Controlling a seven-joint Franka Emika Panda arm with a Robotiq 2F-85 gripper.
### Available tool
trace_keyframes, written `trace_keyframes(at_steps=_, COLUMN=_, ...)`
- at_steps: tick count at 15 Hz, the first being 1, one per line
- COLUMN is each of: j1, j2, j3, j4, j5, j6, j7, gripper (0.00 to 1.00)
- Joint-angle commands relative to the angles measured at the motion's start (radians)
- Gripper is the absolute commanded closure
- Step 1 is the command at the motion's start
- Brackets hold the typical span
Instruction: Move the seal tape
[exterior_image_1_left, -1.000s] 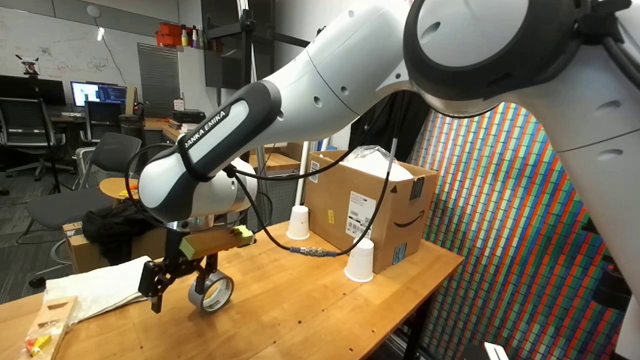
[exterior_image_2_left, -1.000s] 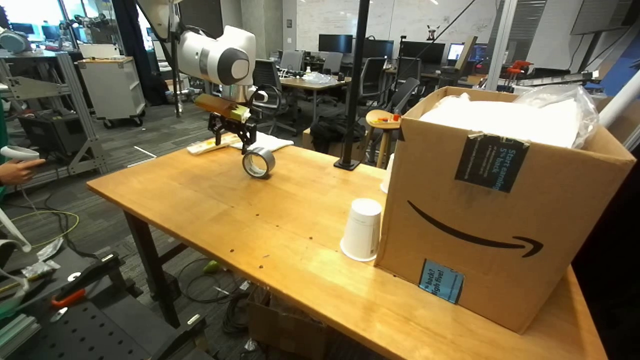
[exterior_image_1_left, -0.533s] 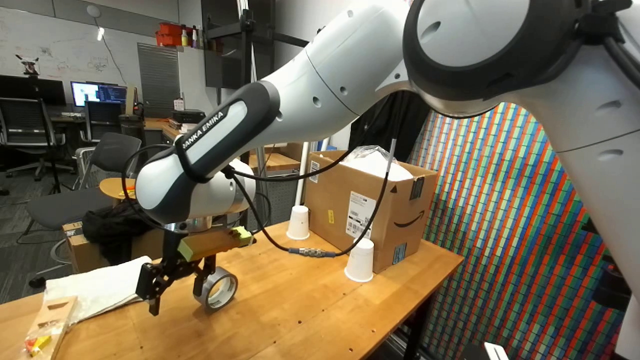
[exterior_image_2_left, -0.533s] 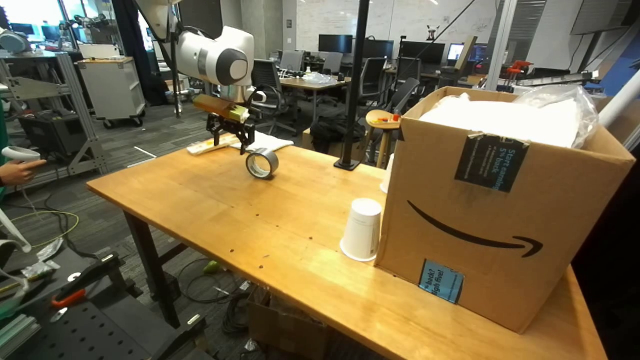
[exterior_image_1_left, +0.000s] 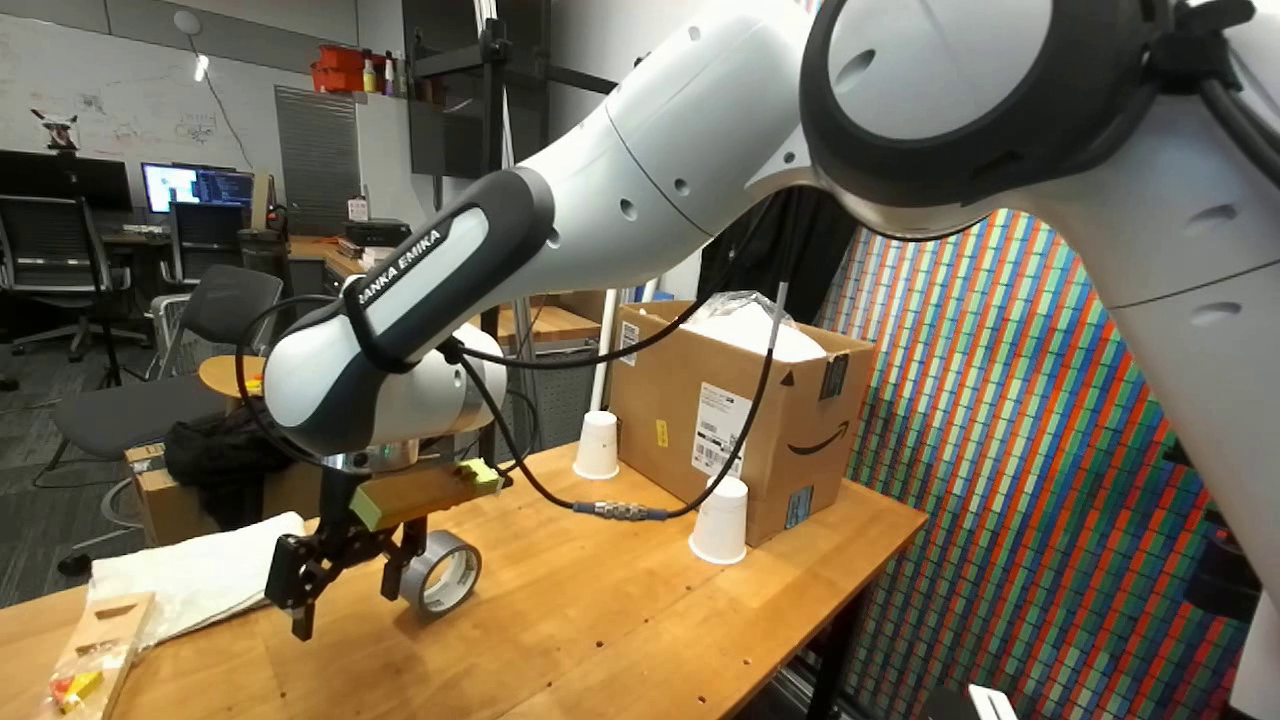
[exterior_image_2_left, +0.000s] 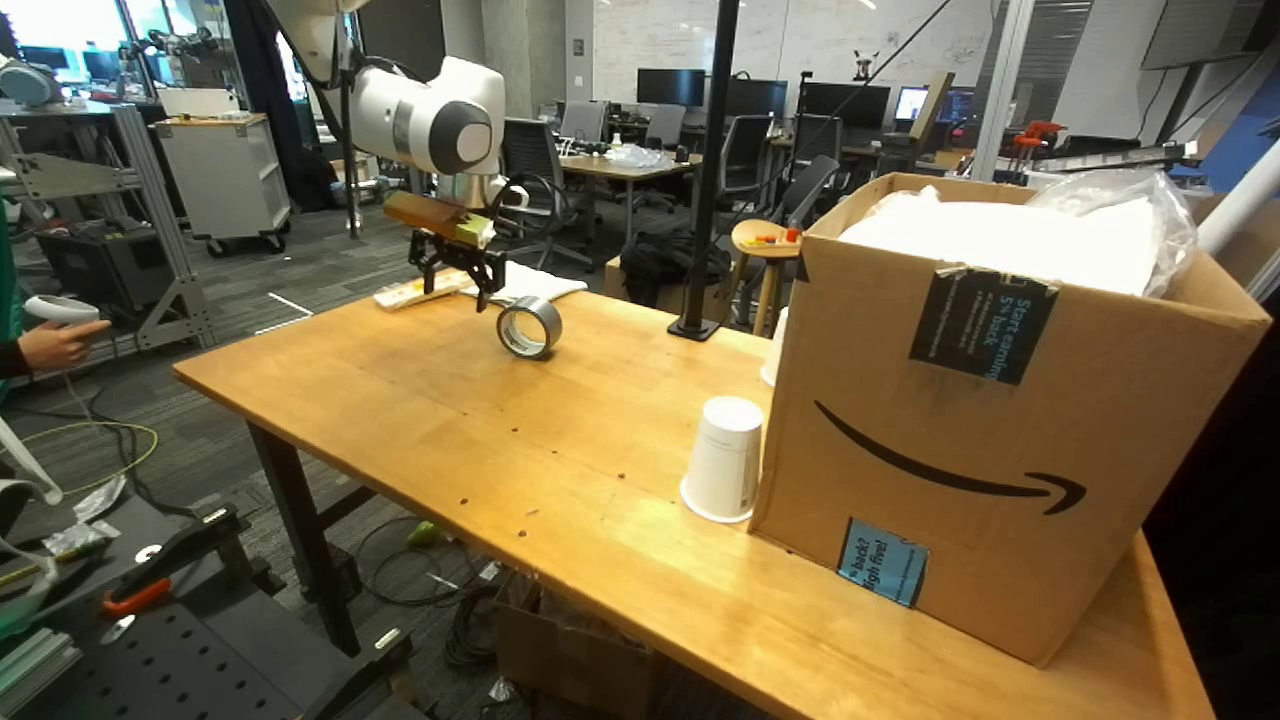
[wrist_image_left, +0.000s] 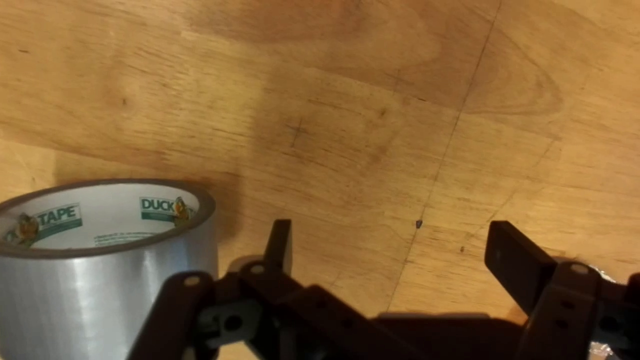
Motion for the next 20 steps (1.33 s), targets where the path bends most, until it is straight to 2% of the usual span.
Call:
trace_keyframes(at_steps=1, j1=0.001, j2=0.018, j3=0.003, j4=0.04, j5=0.006, j6=0.0, j7=-0.023, gripper=0.0)
trace_keyframes(at_steps=11, j1=-0.024, j2=0.053, j3=-0.012, j4=0.099, j5=0.007, j6=-0.021, j7=-0.04, gripper=0.0)
trace_keyframes(at_steps=20, j1=-0.1, j2=0.032, j3=-0.04, j4=0.074, j5=0.009, j6=-0.013, j7=-0.069, gripper=0.0)
